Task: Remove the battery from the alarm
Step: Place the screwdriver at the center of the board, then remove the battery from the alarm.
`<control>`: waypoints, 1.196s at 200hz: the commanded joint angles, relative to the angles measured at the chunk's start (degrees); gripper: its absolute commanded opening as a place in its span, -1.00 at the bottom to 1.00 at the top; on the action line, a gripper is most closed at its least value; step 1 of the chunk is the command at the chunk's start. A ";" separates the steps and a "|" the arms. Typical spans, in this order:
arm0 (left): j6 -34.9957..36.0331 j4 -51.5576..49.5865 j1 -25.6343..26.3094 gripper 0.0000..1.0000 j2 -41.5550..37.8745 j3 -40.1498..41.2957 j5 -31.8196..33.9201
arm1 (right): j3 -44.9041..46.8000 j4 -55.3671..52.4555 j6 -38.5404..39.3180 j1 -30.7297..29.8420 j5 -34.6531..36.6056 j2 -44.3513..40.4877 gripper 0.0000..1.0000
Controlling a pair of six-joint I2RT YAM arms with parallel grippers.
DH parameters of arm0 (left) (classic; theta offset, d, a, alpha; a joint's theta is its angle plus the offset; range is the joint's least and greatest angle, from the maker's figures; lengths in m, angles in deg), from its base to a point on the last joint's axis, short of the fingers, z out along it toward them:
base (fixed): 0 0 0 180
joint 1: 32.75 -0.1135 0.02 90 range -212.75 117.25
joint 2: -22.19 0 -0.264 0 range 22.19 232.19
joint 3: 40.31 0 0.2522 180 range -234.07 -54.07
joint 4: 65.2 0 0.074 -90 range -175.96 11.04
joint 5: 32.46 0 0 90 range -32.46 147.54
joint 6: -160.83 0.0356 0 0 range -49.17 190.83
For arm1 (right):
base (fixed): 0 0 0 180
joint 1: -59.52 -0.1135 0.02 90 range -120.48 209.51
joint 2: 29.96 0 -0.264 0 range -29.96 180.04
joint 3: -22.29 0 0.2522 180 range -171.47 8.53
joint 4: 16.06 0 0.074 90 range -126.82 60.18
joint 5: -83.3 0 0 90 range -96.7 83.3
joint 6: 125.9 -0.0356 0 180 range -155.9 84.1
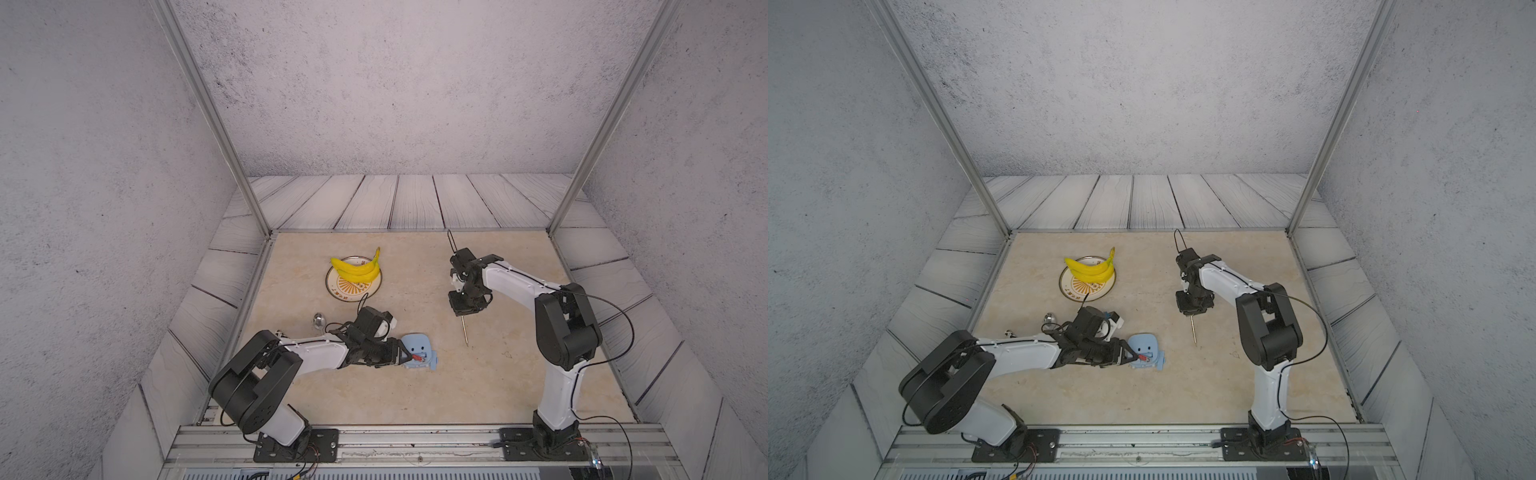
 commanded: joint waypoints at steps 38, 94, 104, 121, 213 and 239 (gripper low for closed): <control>0.60 -4.43 0.31 0.07 2.36 0.91 4.98 | 1.16 1.18 0.08 -0.18 1.71 1.98 -0.38; 0.62 -4.68 0.26 0.07 1.90 1.11 5.07 | 5.55 3.32 5.29 -1.27 -1.77 -9.03 -0.30; 0.63 -4.72 0.22 0.07 1.75 1.17 5.18 | 7.19 3.57 6.13 -1.99 -2.28 -12.06 -0.28; 0.60 -4.79 0.26 0.07 1.67 1.22 5.31 | 10.57 4.15 6.53 -3.80 -4.74 -17.41 -0.26; 0.59 -5.68 0.25 0.07 1.11 1.35 5.85 | 23.45 14.47 -4.64 -20.01 -15.07 -26.76 -0.05; 0.71 -6.24 0.26 0.07 0.86 1.09 5.98 | 23.06 15.66 -5.47 -21.78 -14.49 -24.59 -0.04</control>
